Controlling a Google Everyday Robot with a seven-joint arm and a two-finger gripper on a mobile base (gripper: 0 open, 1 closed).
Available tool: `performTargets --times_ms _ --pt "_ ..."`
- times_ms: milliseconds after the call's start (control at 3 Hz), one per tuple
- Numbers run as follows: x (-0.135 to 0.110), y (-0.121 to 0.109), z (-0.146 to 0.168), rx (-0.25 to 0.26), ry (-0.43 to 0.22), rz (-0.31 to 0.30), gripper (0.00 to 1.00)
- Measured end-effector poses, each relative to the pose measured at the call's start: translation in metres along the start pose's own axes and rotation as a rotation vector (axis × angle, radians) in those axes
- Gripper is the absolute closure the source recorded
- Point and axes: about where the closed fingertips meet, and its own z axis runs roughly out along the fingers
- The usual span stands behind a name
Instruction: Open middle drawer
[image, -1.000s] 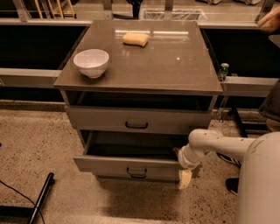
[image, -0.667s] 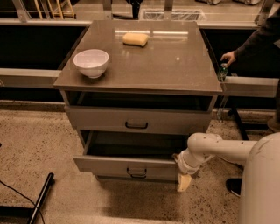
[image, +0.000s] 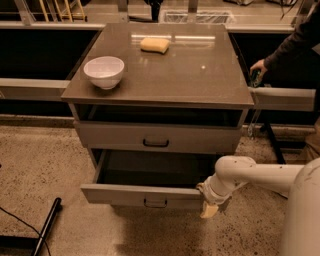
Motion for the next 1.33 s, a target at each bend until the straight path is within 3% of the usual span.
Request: performTargets --times_ms 333,1000,1333 --pt "0.0019 0.0000 0.0019 -0.001 -0.004 -0.004 0.40" --pt "0.0059 0.0072 0.0091 -0.005 -0.017 -0.014 0.00" --pt "0.0059 0.0073 0.0091 -0.005 -0.017 -0.014 0.00"
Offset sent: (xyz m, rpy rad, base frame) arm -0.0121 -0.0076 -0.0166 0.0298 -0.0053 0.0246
